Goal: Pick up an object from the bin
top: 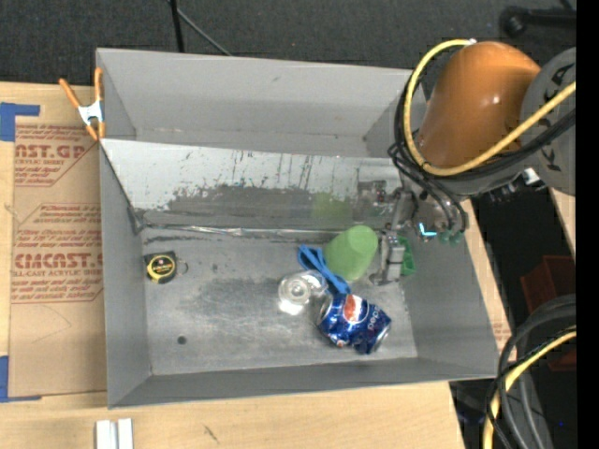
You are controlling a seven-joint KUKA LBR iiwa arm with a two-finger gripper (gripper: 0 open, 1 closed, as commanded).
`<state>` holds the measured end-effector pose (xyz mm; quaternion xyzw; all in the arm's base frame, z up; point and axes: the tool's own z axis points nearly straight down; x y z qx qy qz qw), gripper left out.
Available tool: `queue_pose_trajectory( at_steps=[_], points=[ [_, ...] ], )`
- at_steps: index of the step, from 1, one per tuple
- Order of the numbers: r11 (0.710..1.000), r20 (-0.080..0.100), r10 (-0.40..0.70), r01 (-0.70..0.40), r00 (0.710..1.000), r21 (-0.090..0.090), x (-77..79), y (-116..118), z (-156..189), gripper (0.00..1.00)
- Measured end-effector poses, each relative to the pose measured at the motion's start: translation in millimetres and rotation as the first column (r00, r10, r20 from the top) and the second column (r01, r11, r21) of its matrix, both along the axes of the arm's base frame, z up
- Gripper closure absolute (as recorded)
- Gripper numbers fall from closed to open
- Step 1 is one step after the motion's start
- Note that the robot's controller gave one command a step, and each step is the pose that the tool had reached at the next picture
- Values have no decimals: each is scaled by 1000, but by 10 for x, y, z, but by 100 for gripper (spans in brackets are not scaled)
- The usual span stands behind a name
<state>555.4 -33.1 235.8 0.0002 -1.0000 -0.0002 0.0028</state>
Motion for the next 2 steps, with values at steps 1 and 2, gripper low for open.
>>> queue_pose_trajectory(
  at_steps=[1,2],
  points=[
    [998,1,-71,71,998,1,-693,-28,-1698,0],
    [999,8,-49,49,999,-1,-669,-149,-1346,0]
  ],
)
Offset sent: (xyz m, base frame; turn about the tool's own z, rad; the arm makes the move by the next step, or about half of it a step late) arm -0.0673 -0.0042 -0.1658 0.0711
